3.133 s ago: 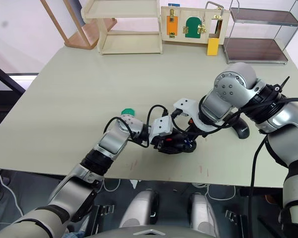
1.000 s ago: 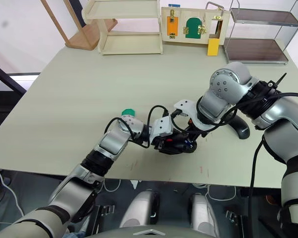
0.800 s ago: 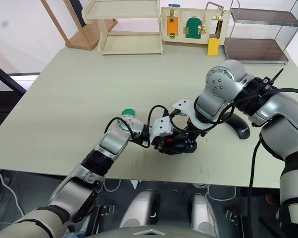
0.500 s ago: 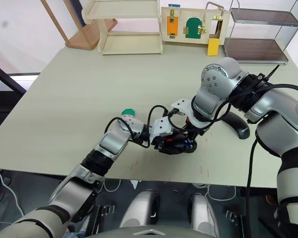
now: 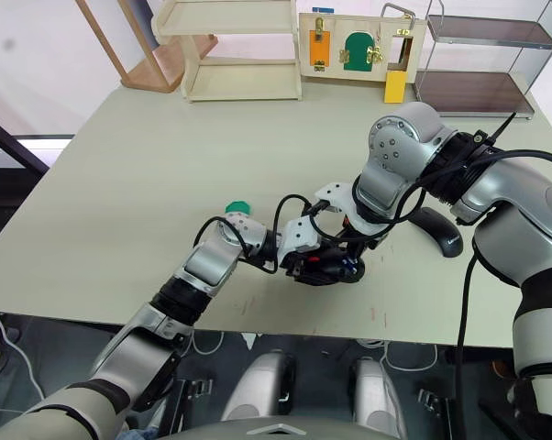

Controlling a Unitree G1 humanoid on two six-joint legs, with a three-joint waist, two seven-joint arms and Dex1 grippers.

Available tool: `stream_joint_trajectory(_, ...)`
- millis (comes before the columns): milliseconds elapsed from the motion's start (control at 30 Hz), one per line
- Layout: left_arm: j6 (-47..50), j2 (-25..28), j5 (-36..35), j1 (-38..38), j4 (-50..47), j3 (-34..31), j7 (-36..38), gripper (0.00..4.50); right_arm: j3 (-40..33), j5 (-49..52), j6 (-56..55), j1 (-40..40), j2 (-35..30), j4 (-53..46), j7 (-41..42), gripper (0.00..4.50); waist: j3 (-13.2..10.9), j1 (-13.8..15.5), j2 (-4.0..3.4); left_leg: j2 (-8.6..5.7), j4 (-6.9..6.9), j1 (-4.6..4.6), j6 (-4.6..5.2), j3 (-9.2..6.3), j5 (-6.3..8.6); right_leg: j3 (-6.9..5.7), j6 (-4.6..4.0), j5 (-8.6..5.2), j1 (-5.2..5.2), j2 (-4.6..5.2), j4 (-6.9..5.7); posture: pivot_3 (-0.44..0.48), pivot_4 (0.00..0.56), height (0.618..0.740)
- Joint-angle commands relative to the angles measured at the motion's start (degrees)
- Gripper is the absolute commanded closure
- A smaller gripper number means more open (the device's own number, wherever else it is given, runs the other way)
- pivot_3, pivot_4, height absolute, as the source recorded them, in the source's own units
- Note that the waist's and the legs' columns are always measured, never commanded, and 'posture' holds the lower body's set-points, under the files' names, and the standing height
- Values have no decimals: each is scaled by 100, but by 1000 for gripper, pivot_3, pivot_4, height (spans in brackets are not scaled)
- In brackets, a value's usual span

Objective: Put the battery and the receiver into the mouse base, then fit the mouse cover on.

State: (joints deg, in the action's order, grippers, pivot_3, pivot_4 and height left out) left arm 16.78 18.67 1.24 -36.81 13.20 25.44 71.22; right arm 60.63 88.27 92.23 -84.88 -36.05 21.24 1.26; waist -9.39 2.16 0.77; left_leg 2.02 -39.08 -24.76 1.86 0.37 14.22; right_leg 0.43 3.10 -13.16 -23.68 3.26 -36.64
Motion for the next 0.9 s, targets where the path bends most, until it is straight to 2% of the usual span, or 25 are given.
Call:
stream_joint_trajectory(33,158,-103,277,220,391,558,5,1532,-89,77,27,-71,-41,-162,22,4500,0,0,0,0,0,0,0,0,0,0,0,0,0,0,0,0,150,740)
stream_joint_trajectory(467,170,-107,265,225,389,541,-2,1532,-259,-130,27,168,-73,-414,-90,4500,1,0,0,0,0,1,0,-1,0,0,0,0,1,0,0,0,150,740)
stream_joint_trajectory(900,174,-76,264,241,363,551,18,1532,-700,-831,27,375,62,-618,-26,4500,6,-11,-1,1,-1,7,0,-1,0,-1,0,0,1,-1,-5,0,150,740)
